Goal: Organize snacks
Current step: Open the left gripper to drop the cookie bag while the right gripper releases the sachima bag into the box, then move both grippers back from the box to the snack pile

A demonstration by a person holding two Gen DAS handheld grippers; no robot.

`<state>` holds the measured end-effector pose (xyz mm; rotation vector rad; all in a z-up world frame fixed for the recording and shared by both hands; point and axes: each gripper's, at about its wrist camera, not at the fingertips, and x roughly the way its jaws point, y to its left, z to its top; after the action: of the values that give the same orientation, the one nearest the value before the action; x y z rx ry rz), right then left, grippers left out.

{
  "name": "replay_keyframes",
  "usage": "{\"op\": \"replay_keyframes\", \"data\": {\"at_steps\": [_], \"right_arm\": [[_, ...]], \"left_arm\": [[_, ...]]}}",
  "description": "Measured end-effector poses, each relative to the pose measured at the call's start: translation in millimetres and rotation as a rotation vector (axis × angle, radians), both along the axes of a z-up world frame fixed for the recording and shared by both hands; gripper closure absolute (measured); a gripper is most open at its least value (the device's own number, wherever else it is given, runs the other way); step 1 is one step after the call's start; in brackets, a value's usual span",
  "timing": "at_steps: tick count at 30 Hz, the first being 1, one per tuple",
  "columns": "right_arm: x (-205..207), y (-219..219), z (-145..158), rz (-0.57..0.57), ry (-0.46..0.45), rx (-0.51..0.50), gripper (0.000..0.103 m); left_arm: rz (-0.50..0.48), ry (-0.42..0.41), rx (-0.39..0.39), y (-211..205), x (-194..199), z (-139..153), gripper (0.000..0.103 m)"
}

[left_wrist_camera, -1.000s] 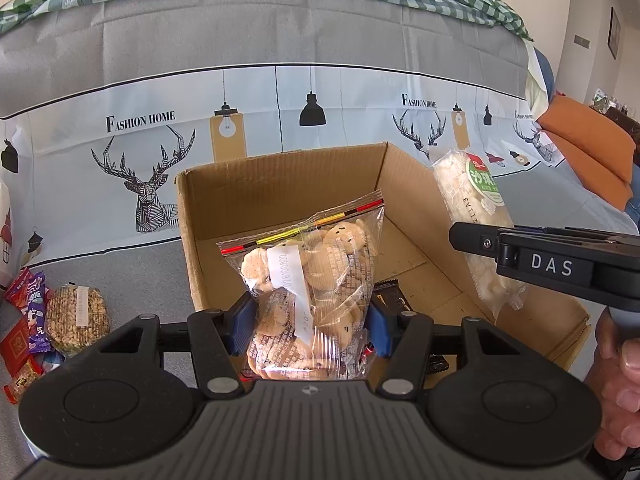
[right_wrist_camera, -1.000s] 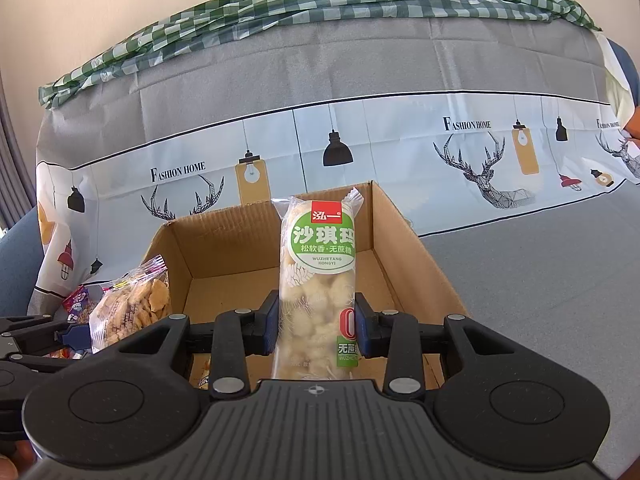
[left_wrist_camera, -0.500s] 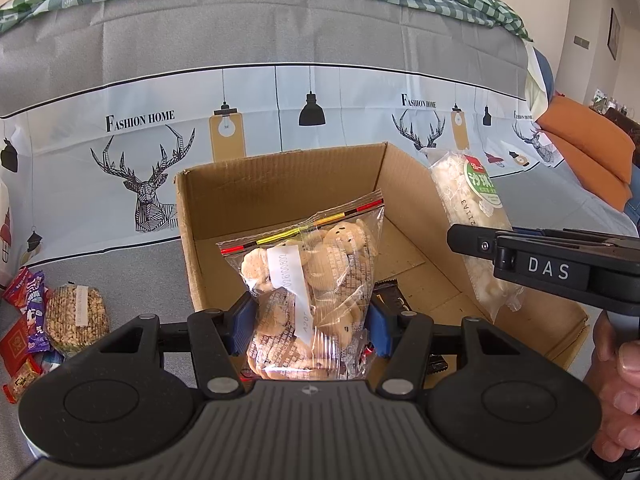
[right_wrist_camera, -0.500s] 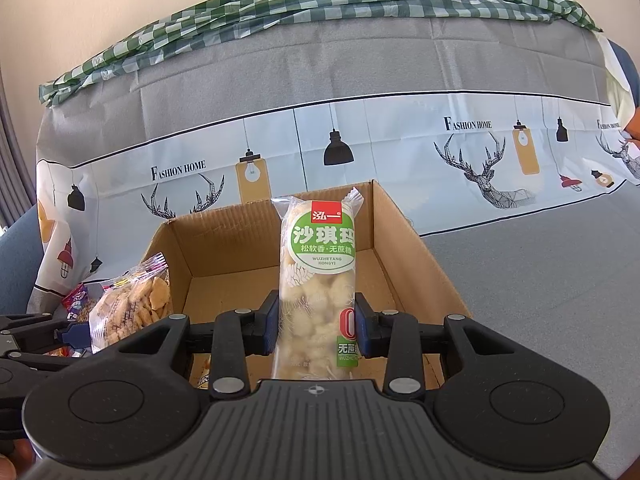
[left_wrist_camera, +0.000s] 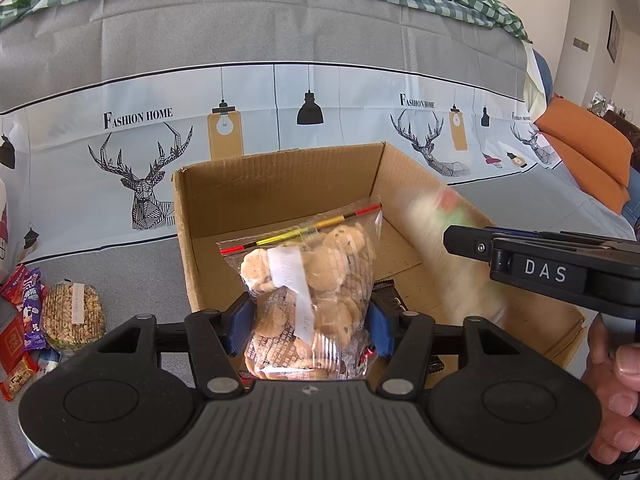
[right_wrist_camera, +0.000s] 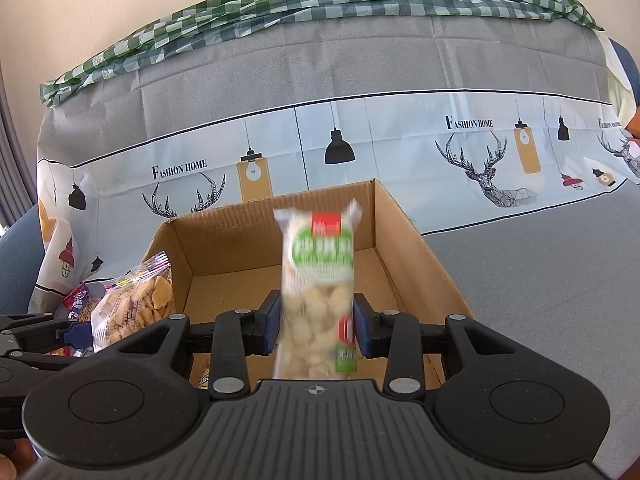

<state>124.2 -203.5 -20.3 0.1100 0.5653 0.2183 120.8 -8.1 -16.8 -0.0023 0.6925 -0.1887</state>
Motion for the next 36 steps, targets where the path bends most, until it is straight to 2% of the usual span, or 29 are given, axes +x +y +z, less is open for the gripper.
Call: {"op": "replay_keyframes", "data": {"at_steps": [2,10,13,15,18,21,23,26,30,34,36], "right_arm": [[0.9,1.1,0.3,-0.008,0.005,-0.004,0.053],[-2.1,13.2,0.8,-0.018,-0.008,-0.001,0.050],[-4.7,19.9,0.3,-0.021,-0.016,-0.006,0.050],[-7.0,24.1,0.8,-0.029,-0.025,-0.005,0.050],[-12.0,30.0,3.7,-0.048,-0.049,0.016,0.050],[-21.1,39.4,10.3,-0.061,-0.101,0.052,0.052],[-27.2,49.1,14.4,-0.058,-0.136,0.076,0.061],[-35.7,67.6,18.0,-0.027,-0.174,0.115,0.069],[-47.4,101.9,18.7,0.064,-0.204,0.159,0.069],[-61.0,138.6,18.6,0.191,-0.222,0.175,0.069],[-65.7,156.7,16.7,0.249,-0.221,0.161,0.069]], "left_arm": [[0.002,-0.006,-0.007,1.0,-1.2,1.2,0.034],[0.019,-0.051,-0.014,12.9,-12.2,10.3,0.035],[0.028,-0.081,-0.014,23.6,-19.1,15.8,0.049],[0.029,-0.101,-0.017,34.0,-24.5,20.2,0.073],[0.040,-0.124,-0.009,50.7,-34.4,25.6,0.085],[0.070,-0.135,-0.006,72.8,-42.7,30.3,0.088],[0.100,-0.130,-0.006,91.4,-47.3,32.5,0.088],[0.139,-0.103,0.004,123.9,-46.1,32.0,0.088],[0.254,-0.041,0.026,180.9,-39.9,21.3,0.088],[0.446,0.004,-0.104,251.3,-47.5,8.7,0.088],[0.497,0.020,-0.156,275.9,-51.5,-1.4,0.088]]}}
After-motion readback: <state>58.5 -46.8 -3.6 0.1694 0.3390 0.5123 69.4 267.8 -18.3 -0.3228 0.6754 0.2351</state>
